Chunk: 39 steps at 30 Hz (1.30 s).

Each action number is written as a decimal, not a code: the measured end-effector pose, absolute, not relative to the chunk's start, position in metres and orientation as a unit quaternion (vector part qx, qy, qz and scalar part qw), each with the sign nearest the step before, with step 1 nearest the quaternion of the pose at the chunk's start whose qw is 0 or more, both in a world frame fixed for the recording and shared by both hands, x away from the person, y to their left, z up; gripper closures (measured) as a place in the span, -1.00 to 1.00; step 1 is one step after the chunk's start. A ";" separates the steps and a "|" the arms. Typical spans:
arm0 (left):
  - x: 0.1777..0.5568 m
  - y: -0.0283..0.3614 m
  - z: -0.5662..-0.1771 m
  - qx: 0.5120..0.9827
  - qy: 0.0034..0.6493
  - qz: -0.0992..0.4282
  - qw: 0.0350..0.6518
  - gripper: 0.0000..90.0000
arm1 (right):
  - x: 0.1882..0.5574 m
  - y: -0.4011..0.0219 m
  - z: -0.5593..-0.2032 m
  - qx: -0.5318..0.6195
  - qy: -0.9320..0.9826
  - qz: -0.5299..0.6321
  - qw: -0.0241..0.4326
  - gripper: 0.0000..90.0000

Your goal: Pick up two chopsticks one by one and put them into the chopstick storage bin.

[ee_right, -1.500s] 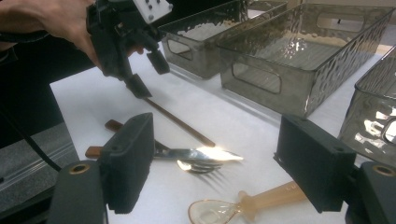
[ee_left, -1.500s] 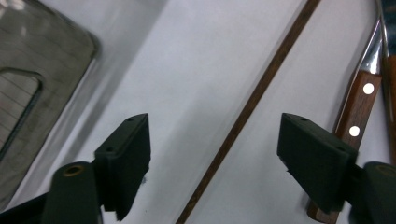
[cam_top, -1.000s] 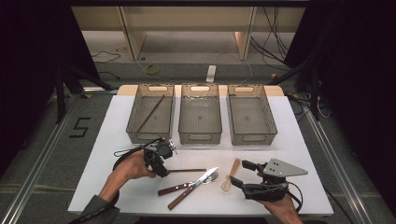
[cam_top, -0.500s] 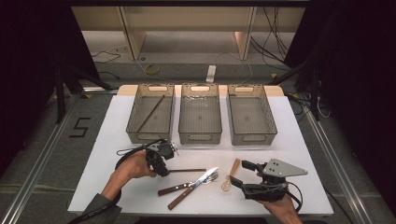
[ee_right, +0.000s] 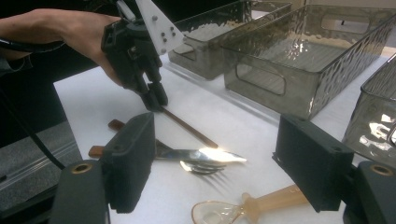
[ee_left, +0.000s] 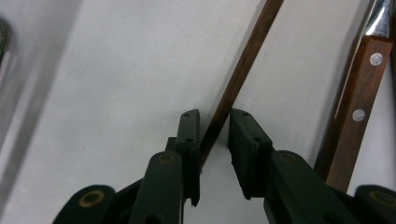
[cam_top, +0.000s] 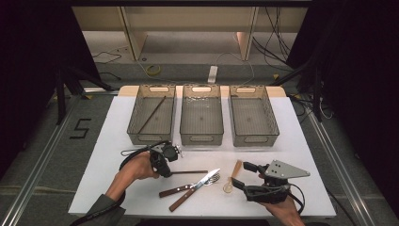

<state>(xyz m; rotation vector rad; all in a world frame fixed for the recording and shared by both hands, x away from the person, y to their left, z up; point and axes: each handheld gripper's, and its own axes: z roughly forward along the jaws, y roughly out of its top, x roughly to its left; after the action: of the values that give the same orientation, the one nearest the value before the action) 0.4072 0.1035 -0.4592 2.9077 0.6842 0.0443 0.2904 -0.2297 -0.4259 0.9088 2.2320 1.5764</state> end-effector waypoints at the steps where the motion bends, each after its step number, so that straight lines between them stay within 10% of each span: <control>1: 0.407 0.104 -0.460 0.969 0.232 0.013 0.081 0.63 | 0.290 -0.230 -0.426 0.313 0.768 0.543 0.130 -0.35; 39: 0.413 0.138 -0.421 0.942 0.293 0.008 0.163 0.88 | 0.290 -0.229 -0.426 0.317 0.774 0.532 0.134 -0.34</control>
<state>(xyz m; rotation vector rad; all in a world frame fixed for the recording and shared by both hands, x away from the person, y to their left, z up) 0.4127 0.1377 -0.4213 2.6876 0.8354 0.0240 0.2900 -0.2292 -0.4261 0.9185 2.2428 1.5412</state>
